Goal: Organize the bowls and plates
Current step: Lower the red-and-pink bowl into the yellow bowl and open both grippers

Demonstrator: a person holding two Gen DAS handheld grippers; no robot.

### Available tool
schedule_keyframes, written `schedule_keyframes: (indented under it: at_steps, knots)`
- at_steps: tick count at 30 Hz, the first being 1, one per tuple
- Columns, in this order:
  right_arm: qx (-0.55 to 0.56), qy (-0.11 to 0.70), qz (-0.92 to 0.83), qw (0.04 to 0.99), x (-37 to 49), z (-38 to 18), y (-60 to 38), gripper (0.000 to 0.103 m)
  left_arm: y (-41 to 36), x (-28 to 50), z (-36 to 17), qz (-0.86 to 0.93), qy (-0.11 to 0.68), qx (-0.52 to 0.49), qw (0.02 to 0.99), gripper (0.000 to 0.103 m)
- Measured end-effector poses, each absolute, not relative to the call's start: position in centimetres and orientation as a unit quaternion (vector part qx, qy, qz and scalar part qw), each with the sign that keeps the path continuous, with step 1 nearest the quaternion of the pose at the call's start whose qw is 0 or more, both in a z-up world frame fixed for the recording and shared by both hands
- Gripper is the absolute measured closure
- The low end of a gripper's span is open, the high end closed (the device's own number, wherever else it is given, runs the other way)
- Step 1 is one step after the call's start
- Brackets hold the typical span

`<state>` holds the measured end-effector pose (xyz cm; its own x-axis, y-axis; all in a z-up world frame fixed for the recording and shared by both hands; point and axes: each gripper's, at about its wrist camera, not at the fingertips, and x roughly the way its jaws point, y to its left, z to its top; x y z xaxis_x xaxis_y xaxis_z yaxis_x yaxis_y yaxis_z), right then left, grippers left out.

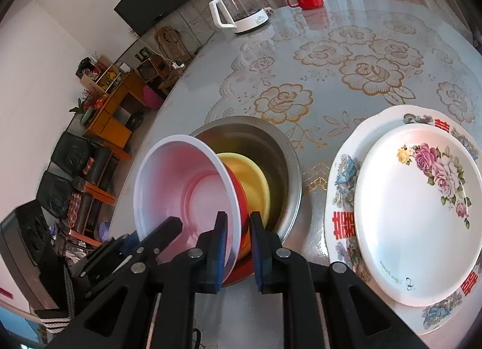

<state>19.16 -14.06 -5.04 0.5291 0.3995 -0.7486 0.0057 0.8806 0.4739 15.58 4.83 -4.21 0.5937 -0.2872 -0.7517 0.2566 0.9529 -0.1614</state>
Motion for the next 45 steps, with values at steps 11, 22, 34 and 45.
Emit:
schedule_keyframes:
  at_steps: [11, 22, 34, 45]
  knots:
    - [0.229, 0.469, 0.105, 0.847, 18.7, -5.3, -14.8, 0.082, 5.0, 16.5, -4.6, -0.153, 0.433, -0.023, 0.888, 0.085]
    - [0.187, 0.469, 0.124, 0.854, 19.2, -4.9, -12.7, 0.085, 4.8, 17.3, -4.5, -0.136, 0.435, 0.005, 0.89, 0.085]
    - [0.211, 0.47, 0.098, 0.852, 20.6, -4.4, -14.2, 0.088, 5.3, 17.7, -3.0, -0.152, 0.418, -0.026, 0.895, 0.044]
    - [0.216, 0.486, 0.108, 0.84, 20.3, -5.7, -13.6, 0.083, 8.3, 16.5, -2.0, -0.128, 0.395, -0.071, 0.907, 0.058]
